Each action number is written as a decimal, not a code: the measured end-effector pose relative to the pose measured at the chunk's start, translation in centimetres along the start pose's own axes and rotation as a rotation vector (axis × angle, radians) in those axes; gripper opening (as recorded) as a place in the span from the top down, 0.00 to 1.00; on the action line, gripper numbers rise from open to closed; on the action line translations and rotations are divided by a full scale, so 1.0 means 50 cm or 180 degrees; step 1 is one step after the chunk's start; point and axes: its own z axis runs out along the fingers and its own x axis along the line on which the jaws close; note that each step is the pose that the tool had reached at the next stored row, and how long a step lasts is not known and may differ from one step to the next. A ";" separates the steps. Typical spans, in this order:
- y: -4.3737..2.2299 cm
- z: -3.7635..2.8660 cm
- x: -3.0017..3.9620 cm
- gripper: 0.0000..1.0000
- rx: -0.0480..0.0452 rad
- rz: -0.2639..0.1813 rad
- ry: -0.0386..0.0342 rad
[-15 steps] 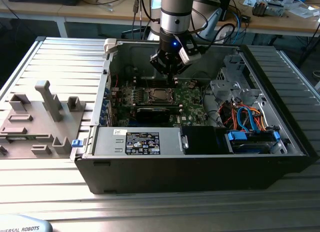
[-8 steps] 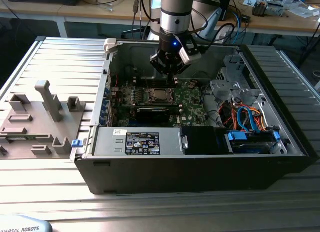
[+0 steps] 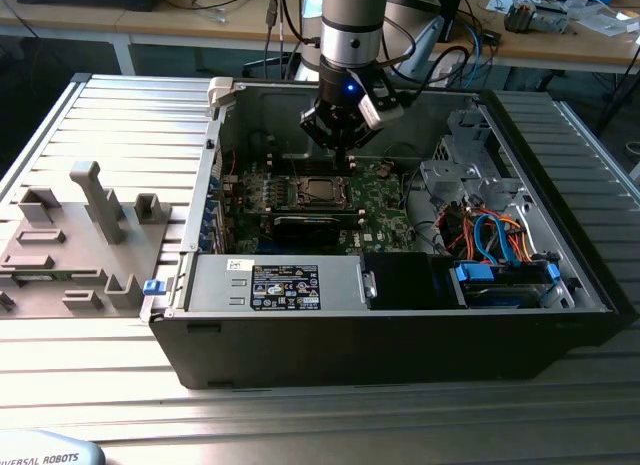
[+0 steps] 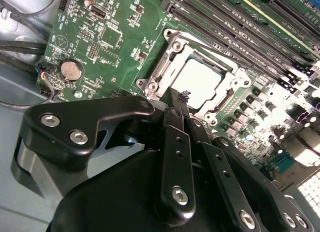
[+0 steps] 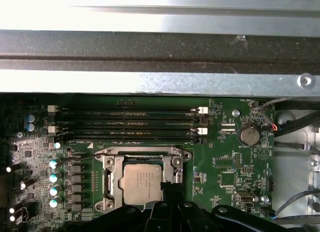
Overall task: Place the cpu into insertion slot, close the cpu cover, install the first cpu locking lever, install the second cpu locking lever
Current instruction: 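Install the first cpu locking lever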
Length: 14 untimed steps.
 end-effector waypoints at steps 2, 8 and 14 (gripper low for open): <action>0.000 0.000 0.000 0.89 0.0000 -0.0010 0.0000; 0.000 0.000 0.000 0.89 -0.0001 -0.0040 -0.0001; 0.000 0.000 0.000 0.89 -0.0002 -0.0074 -0.0002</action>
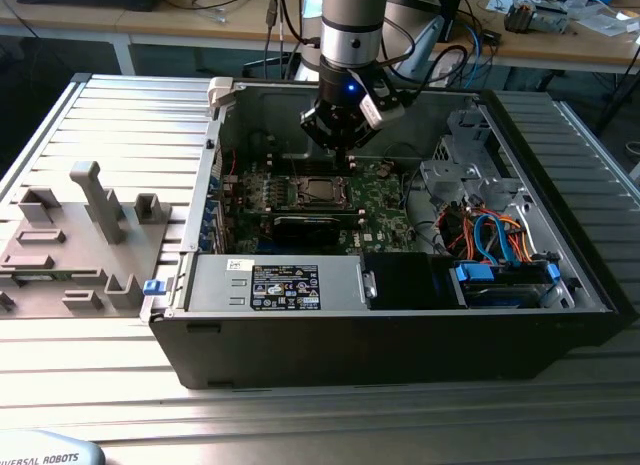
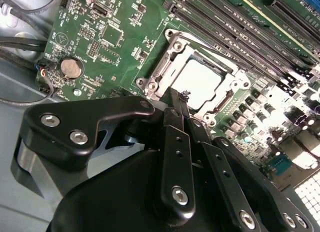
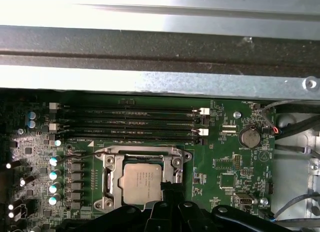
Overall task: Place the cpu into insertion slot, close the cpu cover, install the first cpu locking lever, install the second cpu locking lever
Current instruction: 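Install the first cpu locking lever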
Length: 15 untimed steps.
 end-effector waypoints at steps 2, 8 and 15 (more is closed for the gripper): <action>0.000 0.000 0.000 0.89 0.0000 -0.0009 0.0000; 0.000 0.000 0.000 0.89 -0.0003 -0.0094 -0.0003; 0.000 0.000 0.000 0.89 -0.0004 -0.0125 -0.0004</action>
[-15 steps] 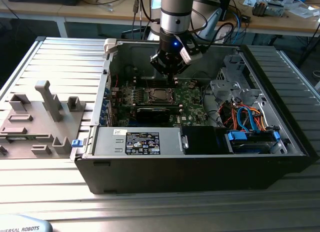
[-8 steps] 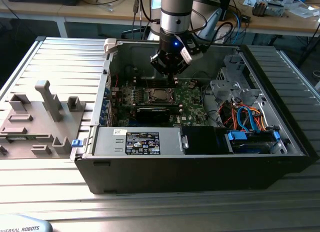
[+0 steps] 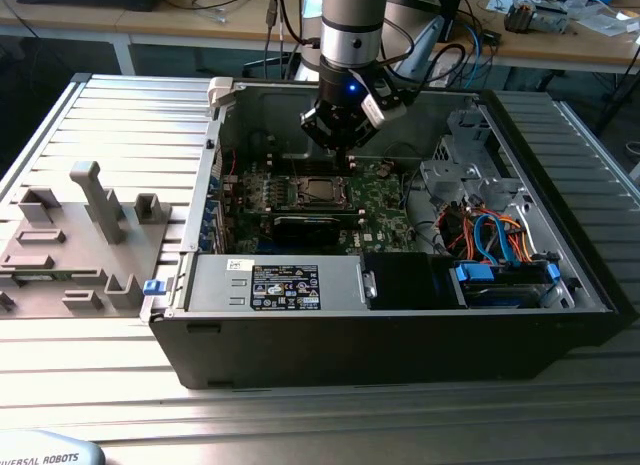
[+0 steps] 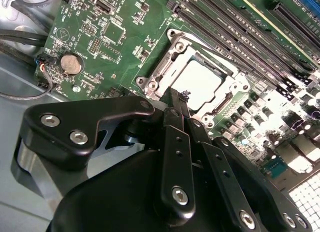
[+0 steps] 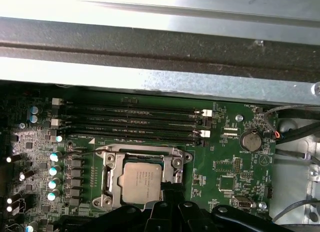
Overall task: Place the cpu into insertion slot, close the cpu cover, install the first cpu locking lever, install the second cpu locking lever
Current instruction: 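Install the first cpu locking lever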
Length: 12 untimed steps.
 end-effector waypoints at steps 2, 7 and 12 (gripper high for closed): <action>0.000 0.000 0.000 0.89 0.0000 -0.0009 0.0000; 0.000 0.000 0.000 0.89 -0.0001 -0.0026 -0.0001; 0.000 0.000 0.000 0.89 -0.0002 -0.0049 -0.0001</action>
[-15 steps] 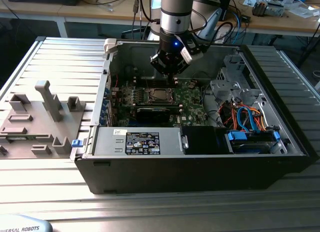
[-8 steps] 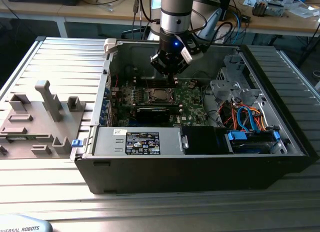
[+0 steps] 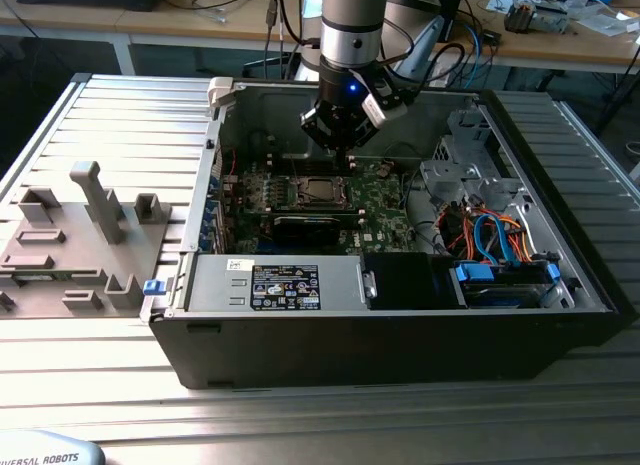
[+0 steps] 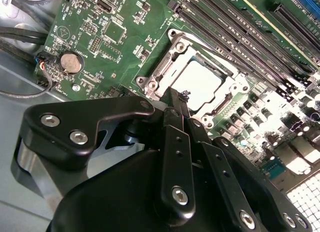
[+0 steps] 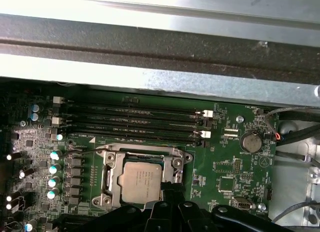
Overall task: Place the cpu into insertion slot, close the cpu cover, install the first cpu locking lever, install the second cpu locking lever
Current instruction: 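Install the first cpu locking lever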
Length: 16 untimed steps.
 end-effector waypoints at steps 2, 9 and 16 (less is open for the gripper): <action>0.000 0.000 0.000 0.89 0.0000 -0.0008 0.0000; 0.000 0.000 0.000 0.89 -0.0001 -0.0042 -0.0001; 0.000 0.000 0.000 0.89 -0.0003 -0.0076 -0.0002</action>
